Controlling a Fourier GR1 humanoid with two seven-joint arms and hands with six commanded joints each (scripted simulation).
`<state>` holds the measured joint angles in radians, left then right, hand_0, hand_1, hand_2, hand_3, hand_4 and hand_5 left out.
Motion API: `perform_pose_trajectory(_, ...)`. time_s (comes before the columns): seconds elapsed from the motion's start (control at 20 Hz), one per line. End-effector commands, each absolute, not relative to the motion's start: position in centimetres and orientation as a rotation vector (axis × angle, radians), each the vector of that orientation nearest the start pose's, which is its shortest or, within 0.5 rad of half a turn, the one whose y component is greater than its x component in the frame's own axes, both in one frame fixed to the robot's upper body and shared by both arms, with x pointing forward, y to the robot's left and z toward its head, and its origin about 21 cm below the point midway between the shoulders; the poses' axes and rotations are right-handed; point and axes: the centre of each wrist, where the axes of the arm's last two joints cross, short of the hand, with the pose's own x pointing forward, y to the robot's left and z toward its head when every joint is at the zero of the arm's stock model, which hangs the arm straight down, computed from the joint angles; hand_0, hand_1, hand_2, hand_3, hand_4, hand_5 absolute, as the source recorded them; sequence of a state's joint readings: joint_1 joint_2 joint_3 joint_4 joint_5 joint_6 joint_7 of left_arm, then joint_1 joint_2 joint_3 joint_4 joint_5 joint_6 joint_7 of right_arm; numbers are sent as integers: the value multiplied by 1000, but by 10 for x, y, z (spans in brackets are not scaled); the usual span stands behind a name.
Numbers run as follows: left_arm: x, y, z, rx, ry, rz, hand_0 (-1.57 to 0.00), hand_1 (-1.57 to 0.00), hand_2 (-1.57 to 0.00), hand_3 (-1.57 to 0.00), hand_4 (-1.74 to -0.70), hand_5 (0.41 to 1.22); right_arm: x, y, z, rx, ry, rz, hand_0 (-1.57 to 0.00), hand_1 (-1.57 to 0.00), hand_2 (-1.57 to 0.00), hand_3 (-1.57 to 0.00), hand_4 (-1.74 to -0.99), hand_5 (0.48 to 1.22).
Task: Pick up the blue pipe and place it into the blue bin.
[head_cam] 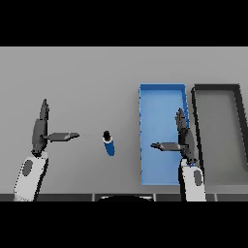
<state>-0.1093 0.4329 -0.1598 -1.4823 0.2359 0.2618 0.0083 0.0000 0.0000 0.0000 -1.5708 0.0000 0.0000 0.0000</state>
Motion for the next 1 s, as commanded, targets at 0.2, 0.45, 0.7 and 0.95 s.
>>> perform_pose_trajectory(0.2, 273, 286, 27, 247, -1559, -88, 1, 1, 1, 1, -1186, 605, 248, -233, -2, -3, -1570, -1, 1, 1, 1, 1, -1254, 598)
perform_pose_trajectory(0.45, 261, 321, 27, 79, -1529, -382, 1, 1, 1, 1, -1189, 604, 220, -253, 1, -117, -1614, 294, 1, 1, 1, 1, -1249, 598)
perform_pose_trajectory(0.7, 252, 328, 27, 10, -1543, -504, 1, 1, 1, 1, -1162, 605, 220, -252, 6, -126, -1580, 335, 1, 1, 1, 1, -1226, 593)
perform_pose_trajectory(0.95, 235, 303, 32, -162, -1449, -682, 1, 1, 1, 1, -1184, 557, 221, -252, 6, -108, -1613, 349, 1, 1, 1, 1, -1234, 609)
